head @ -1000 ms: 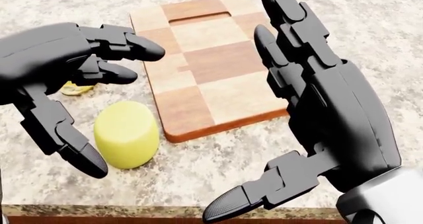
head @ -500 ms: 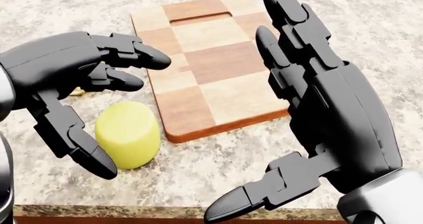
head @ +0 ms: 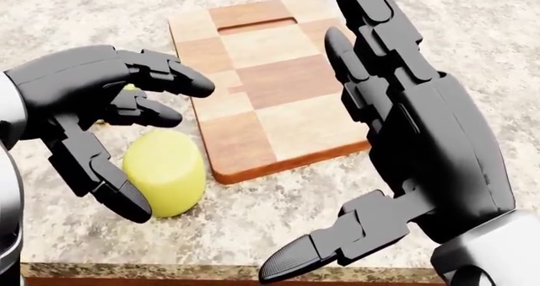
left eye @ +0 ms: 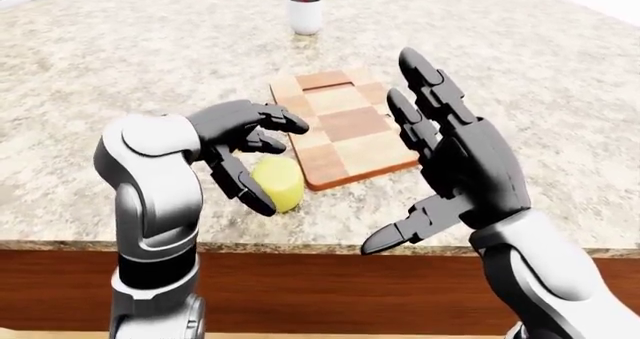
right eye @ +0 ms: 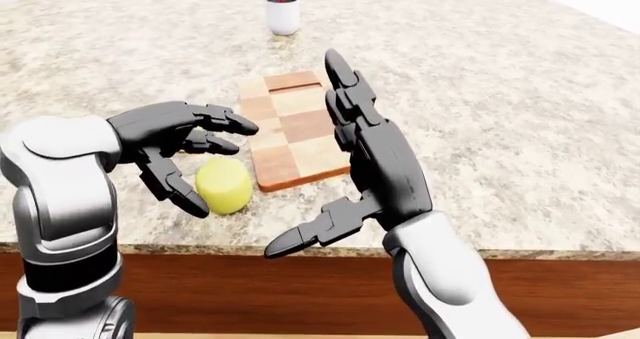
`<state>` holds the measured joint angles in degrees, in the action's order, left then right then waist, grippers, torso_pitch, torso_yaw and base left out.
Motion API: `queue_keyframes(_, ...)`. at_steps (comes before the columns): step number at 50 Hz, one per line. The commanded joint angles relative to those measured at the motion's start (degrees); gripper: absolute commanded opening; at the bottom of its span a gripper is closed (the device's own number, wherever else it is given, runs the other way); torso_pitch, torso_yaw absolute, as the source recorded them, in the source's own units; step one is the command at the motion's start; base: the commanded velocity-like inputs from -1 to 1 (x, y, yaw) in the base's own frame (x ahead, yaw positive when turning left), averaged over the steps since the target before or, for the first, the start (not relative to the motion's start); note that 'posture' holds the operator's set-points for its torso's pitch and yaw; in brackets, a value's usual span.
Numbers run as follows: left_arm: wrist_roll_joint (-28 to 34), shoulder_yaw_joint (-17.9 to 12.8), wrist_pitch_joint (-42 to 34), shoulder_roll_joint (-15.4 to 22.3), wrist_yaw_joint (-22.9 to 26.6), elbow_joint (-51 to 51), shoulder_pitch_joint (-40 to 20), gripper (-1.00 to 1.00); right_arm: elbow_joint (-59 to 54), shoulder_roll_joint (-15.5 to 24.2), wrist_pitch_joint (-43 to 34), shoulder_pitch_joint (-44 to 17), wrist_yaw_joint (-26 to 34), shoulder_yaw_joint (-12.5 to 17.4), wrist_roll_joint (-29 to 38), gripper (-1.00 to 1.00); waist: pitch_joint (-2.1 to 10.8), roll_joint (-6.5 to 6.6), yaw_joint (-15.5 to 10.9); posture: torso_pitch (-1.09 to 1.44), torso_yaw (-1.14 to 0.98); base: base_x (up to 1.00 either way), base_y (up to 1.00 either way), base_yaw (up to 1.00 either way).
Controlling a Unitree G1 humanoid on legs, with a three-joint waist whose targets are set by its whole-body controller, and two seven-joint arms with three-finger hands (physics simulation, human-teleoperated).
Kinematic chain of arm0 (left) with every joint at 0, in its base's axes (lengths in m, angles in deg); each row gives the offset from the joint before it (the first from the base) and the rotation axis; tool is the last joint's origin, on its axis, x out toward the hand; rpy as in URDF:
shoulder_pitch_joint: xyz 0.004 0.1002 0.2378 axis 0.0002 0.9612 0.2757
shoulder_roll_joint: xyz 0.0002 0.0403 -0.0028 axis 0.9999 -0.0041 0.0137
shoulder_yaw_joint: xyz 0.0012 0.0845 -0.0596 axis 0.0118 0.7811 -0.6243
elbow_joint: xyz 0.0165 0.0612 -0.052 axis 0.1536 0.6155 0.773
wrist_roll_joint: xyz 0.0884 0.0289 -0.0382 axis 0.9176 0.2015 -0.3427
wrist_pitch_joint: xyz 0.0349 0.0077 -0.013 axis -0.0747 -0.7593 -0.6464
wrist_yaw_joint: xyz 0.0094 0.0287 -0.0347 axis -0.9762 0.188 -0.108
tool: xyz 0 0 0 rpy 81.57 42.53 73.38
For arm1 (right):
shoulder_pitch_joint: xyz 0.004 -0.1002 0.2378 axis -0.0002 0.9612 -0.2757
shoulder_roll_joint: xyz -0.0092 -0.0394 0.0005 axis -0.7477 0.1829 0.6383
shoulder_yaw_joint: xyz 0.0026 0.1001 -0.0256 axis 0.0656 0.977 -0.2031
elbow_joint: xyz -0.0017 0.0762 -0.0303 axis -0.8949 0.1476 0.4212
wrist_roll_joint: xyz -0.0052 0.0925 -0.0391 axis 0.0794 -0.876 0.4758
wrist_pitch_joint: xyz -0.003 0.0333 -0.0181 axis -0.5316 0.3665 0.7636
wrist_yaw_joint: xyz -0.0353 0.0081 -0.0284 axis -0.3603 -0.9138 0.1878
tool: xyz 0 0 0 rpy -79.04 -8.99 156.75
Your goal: Place the bread and cheese on the cutting board.
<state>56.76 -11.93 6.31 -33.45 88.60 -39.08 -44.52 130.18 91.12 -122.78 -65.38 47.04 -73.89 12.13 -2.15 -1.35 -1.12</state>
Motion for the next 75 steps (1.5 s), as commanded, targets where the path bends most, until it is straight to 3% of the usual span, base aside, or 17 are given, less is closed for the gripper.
queue_keyframes(1, 0.0, -0.4, 0.2, 0.4, -0.3, -1.6, -1.5, 0.56, 1.1, 0.3, 1.5, -1.4, -0.6, 0.7, -0.3, 1.00, 1.26, 0.12, 0.0, 0.00, 0.00, 0.00, 0.00, 0.00)
queue_keyframes(18, -0.8, 0.2, 1.7, -1.2, -3.2, -0.1, 0.4, 0.54, 1.1, 1.1, 2.9, 0.0, -1.8, 0.7, -1.7, 1.00, 1.36, -0.03, 0.0, 0.00, 0.00, 0.00, 0.00, 0.00)
queue_keyframes(22, -0.9, 0.1, 1.1, -1.9, -4.7, -0.2, 0.9, 0.02, 1.1, 1.1, 3.1, 0.1, -1.8, 0.7, -1.7, 1.00, 1.39, -0.07, 0.0, 0.00, 0.00, 0.00, 0.00, 0.00)
queue_keyframes(25, -1.2, 0.3, 1.4, -2.1, -5.7, -0.5, 1.7, -0.22, 1.1, 1.3, 3.1, 0.0, -2.4, 1.0, -2.7, 1.00, 1.43, -0.06, 0.0, 0.00, 0.00, 0.00, 0.00, 0.00)
queue_keyframes(26, -1.4, 0.2, 1.5, -2.3, -6.3, -0.3, 1.7, -0.49, 1.1, 1.5, 3.1, -0.1, -2.7, 1.2, -3.2, 1.00, 1.43, -0.04, 0.1, 0.00, 0.00, 0.00, 0.00, 0.00)
queue_keyframes(29, -2.0, 0.2, 1.4, -2.6, -7.6, -0.2, 2.3, -0.69, 1.1, 2.0, 3.5, 0.0, -3.5, 1.2, -4.3, 1.00, 1.51, -0.04, 0.0, 0.00, 0.00, 0.00, 0.00, 0.00)
queue_keyframes(31, -2.4, 0.2, 1.0, -2.7, -8.2, -0.5, 2.9, -0.94, 1.1, 2.1, 3.8, 0.1, -3.9, 1.2, -4.8, 1.00, 1.57, -0.03, 0.1, 0.00, 0.00, 0.00, 0.00, 0.00)
queue_keyframes(38, -3.7, 0.2, 0.9, -2.6, -10.2, -0.8, 3.4, -1.00, 1.1, 2.9, 3.9, -0.2, -5.2, 1.5, -6.5, 1.00, 1.65, -0.01, 0.1, 0.00, 0.00, 0.00, 0.00, 0.00)
queue_keyframes(45, -4.5, 0.3, -2.7, -1.1, -9.3, 1.6, -6.1, -1.00, 1.1, 4.0, 3.7, -1.2, -7.5, 2.0, -9.3, 1.00, 1.45, -0.26, 0.0, 0.00, 0.00, 0.00, 0.00, 0.00)
queue_keyframes(53, -7.0, 0.8, -0.7, 0.1, -11.1, 14.1, -22.2, -1.00, 1.1, 9.5, 4.9, -2.6, -15.0, 4.0, -19.6, 1.00, 0.90, -0.81, -0.3, 0.00, 0.00, 0.00, 0.00, 0.00)
queue_keyframes(56, -8.9, 1.2, 3.4, -1.2, -14.9, 24.8, -30.5, -1.00, 1.1, 11.5, 5.1, -3.5, -18.2, 5.2, -23.8, 1.00, 0.85, -1.10, -0.4, 0.00, 0.00, 0.00, 0.00, 0.00)
queue_keyframes(62, -12.1, 1.5, 11.7, -4.4, -23.4, 42.4, -39.4, -1.00, 1.1, 16.5, 6.0, -5.5, -25.1, 7.6, -33.3, 1.00, 0.66, -1.93, -0.6, 0.00, 0.00, 0.00, 0.00, 0.00)
queue_keyframes(67, -13.7, 2.4, 20.1, -6.4, -29.6, 58.5, -45.6, -1.00, 1.1, 19.5, 6.3, -7.2, -30.0, 9.7, -40.0, 1.00, 0.67, -2.62, -0.7, 0.00, 0.00, 0.00, 0.00, 0.00)
queue_keyframes(70, -14.2, 2.4, 25.6, -7.5, -34.1, 69.8, -50.0, -1.00, 1.1, 21.4, 6.0, -8.3, -32.7, 12.5, -44.3, 1.00, 0.69, -3.09, -0.9, 0.00, 0.00, 0.00, 0.00, 0.00)
queue_keyframes(75, -14.5, 2.6, 30.6, -9.9, -40.2, 80.1, -52.8, -1.00, 1.1, 24.5, 6.0, -10.7, -37.6, 15.5, -51.3, 1.00, 0.60, -3.72, -1.0, 0.00, 0.00, 0.00, 0.00, 0.00)
